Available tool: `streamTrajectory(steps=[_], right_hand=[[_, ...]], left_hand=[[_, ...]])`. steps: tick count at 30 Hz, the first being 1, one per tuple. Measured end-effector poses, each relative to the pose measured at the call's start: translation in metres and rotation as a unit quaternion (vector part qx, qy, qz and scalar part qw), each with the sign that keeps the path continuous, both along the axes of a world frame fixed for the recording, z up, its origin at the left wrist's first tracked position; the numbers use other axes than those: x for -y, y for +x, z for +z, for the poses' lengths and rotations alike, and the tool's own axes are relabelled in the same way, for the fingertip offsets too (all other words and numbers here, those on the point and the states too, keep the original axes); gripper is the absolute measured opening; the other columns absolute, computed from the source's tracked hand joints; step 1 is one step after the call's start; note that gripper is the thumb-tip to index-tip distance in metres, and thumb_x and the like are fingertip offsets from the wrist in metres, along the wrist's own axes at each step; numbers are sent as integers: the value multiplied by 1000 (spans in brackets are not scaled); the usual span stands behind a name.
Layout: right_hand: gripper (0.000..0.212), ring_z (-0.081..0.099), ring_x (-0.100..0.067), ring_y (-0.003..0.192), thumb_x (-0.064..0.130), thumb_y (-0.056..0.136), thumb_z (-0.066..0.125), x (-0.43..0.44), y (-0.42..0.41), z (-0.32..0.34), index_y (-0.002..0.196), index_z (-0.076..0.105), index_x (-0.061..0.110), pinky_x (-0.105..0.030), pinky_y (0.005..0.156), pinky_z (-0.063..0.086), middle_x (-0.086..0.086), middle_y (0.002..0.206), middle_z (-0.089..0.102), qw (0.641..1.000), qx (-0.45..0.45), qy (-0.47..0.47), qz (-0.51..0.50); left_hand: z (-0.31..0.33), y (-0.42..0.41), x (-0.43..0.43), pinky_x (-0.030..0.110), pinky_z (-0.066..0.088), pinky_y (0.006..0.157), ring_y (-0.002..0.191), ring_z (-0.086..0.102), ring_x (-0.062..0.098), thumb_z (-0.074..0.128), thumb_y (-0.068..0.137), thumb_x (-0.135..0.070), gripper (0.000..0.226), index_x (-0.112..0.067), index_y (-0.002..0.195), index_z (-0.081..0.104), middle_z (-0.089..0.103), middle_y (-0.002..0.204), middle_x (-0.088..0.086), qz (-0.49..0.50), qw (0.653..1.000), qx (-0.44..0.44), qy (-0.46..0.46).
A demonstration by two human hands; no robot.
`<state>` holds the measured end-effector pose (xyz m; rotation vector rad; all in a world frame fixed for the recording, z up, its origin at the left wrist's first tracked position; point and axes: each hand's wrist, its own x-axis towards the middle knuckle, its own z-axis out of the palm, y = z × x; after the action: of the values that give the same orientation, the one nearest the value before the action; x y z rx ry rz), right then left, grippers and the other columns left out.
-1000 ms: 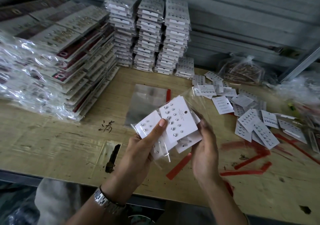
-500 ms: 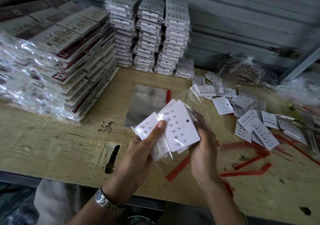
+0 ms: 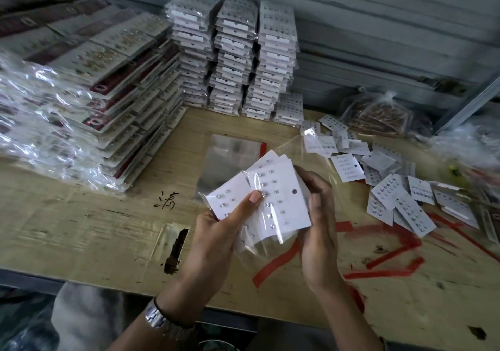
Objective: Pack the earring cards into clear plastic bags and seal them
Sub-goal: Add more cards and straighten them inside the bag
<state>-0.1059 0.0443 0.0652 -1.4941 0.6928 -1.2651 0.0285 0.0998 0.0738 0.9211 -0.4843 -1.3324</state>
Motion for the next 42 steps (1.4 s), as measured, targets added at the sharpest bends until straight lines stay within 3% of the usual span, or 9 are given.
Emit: streamTrajectory(steps=[5, 12, 17, 23, 26, 29, 33, 37, 42], right_hand=[[65, 13, -26, 151, 39, 99, 49, 4, -17, 8, 155, 22, 19, -63, 118, 13, -1, 163, 19, 984, -65, -4, 165], [63, 23, -21, 149, 35, 100, 51, 5, -23, 11, 156, 22, 26, -57, 115, 28, 5, 162, 22, 975, -177, -65, 116], [62, 49, 21, 85, 41, 97, 53, 9, -20, 9, 151, 35, 16, -1, 80, 37, 14, 157, 33, 973, -184, -123, 59], [66, 53, 10, 106, 51, 94, 56, 7, -27, 4, 153, 29, 35, -14, 94, 42, 29, 115, 58, 978, -154, -86, 109], [31, 49, 16, 65, 51, 93, 57, 3, -26, 1, 117, 60, 31, 0, 64, 37, 41, 80, 53, 982, -155, -77, 70], [23, 30, 9, 42, 27, 91, 56, 3, -26, -1, 71, 45, 26, 0, 50, 24, 34, 63, 51, 977, -180, -116, 4], [51, 41, 8, 52, 36, 98, 55, 5, -28, 5, 146, 40, 41, -7, 53, 38, 8, 114, 64, 973, -159, -164, 16], [67, 56, -31, 115, 9, 94, 53, 1, -34, 7, 154, 29, 25, -49, 86, 56, -5, 159, 32, 980, -89, -104, 141], [52, 45, -12, 137, 35, 97, 58, 0, -31, 7, 145, 40, 44, -26, 104, 45, 9, 151, 44, 987, -71, -72, 123]], left_hand=[[6, 14, 2, 29, 61, 63, 90, 76, 24, 80, 72, -32, 36, -11, 102, 79, 75, 110, 13, -53, 991, -101, 75], [6, 23, 2, 31, 61, 69, 92, 75, 24, 78, 73, -31, 28, -17, 96, 81, 74, 112, 14, -99, 984, -116, 90], [6, 24, 1, 30, 61, 69, 95, 75, 25, 79, 79, -28, 30, -14, 105, 79, 73, 115, 15, -97, 987, -109, 64], [5, 20, -1, 32, 60, 74, 105, 71, 28, 80, 76, -31, 36, -17, 108, 77, 72, 119, 15, -69, 995, -68, 35], [6, 19, -2, 33, 60, 75, 106, 71, 30, 80, 75, -32, 37, -17, 108, 77, 71, 119, 15, -70, 996, -57, 25], [9, 19, -4, 34, 60, 76, 106, 71, 31, 78, 76, -33, 35, -19, 109, 77, 72, 119, 14, -81, 996, -28, 6], [11, 20, -5, 35, 60, 76, 103, 71, 32, 78, 76, -33, 34, -17, 106, 77, 73, 116, 15, -63, 998, 7, -14], [9, 17, -5, 36, 60, 77, 105, 71, 33, 79, 80, -33, 34, -16, 108, 75, 72, 117, 15, -36, 999, 17, -29], [5, 17, -4, 37, 60, 79, 106, 70, 34, 79, 82, -35, 32, -18, 109, 75, 72, 117, 14, -41, 998, 18, -32]])
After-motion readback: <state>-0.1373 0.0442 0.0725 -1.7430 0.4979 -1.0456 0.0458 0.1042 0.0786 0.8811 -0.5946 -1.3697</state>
